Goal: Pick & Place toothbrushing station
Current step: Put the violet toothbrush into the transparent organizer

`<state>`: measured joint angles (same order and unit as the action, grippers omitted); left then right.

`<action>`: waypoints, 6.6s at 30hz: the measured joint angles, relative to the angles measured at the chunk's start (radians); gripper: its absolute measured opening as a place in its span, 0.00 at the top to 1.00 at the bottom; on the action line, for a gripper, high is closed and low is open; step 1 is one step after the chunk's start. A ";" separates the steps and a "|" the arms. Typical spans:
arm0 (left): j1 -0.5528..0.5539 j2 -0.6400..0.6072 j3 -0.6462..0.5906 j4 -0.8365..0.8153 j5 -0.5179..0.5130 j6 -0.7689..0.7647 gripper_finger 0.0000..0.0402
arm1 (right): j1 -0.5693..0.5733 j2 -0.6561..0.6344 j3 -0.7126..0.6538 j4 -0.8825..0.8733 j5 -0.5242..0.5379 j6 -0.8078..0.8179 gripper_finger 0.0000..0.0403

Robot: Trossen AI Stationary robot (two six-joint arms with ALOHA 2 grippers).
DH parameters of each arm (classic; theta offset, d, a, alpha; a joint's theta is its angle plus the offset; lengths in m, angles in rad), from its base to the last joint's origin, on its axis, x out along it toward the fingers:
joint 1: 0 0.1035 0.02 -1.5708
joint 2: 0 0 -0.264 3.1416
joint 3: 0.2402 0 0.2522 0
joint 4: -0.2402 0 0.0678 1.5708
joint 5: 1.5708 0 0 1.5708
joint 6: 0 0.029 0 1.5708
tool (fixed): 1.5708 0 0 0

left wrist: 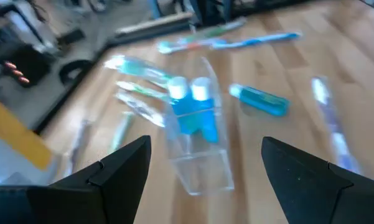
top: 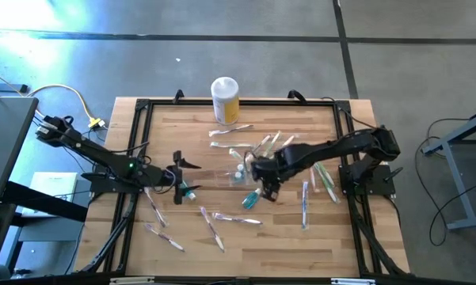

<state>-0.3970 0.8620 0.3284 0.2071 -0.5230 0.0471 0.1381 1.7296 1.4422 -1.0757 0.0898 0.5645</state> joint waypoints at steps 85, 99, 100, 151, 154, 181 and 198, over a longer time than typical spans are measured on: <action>-0.258 0.285 0.131 -1.032 0.472 -1.908 0.58 | 0.310 0.000 -0.241 0.119 0.339 0.190 0.59; -0.256 0.289 0.138 -1.064 0.227 -1.819 0.95 | 0.314 0.000 -0.252 0.135 0.357 0.190 0.59; -0.256 0.290 0.148 -1.083 0.220 -1.809 0.95 | 0.314 0.000 -0.257 0.141 0.357 0.190 0.59; 0.347 0.506 0.054 0.830 0.358 -0.052 0.98 | 0.320 0.000 -0.378 0.368 0.407 0.138 0.59; 0.347 0.554 0.030 0.930 0.360 -0.052 0.98 | 0.320 0.000 -0.378 0.373 0.406 0.138 0.59; 0.436 0.946 0.006 1.262 0.497 -0.209 0.95 | 0.320 0.000 -0.399 0.416 0.408 0.119 0.59; 0.436 0.951 0.007 1.217 0.487 -0.225 0.93 | 0.319 0.000 -0.399 0.426 0.409 0.112 0.59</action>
<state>0.0391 1.8133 0.3355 1.4239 -0.0364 -0.1781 0.4576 1.7298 1.0435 -0.6495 0.4988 0.6762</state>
